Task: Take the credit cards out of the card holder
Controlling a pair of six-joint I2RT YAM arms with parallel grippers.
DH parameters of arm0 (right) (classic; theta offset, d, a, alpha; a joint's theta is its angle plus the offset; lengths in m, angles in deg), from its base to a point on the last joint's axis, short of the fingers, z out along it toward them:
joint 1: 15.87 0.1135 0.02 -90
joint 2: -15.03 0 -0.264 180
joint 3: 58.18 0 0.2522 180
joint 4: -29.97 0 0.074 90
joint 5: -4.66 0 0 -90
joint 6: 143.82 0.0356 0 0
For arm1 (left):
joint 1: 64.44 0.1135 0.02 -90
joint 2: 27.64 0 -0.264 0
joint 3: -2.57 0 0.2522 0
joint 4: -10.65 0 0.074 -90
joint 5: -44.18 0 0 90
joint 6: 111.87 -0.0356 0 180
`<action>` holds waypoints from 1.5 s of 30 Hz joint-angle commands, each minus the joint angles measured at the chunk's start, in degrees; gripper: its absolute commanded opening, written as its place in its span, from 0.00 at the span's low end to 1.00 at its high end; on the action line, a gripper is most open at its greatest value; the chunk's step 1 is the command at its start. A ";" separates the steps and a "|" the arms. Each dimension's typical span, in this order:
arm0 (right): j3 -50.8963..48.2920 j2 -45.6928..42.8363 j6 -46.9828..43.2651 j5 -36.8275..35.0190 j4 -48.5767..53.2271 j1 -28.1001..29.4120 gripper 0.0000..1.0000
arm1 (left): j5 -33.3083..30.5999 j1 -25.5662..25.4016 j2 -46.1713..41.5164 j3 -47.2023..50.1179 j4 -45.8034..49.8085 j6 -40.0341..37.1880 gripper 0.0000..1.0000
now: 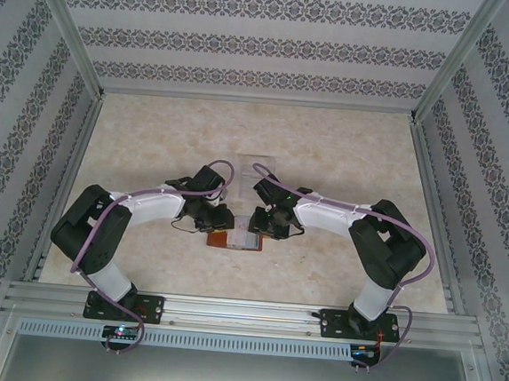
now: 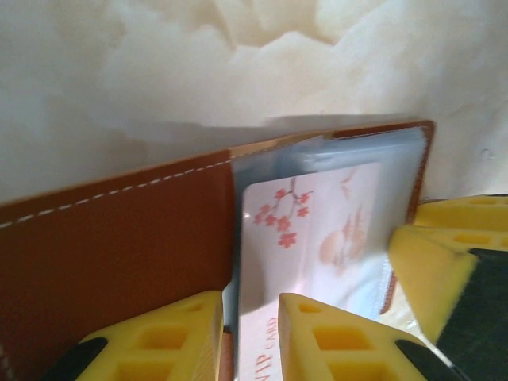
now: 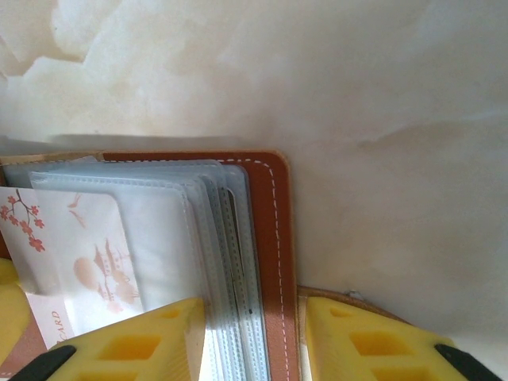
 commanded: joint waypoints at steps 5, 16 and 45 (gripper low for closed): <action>-0.53 1.16 -0.30 -1.16 1.81 -0.24 0.39 | 2.88 0.48 0.23 2.13 -5.94 2.73 0.25; -0.70 1.32 -0.09 -1.03 1.63 -0.08 0.39 | 4.06 0.48 3.10 2.83 -6.94 2.64 0.28; 0.05 -0.04 -0.76 -1.96 2.42 -0.15 0.38 | -3.34 1.94 -6.98 -0.54 8.66 -4.46 0.02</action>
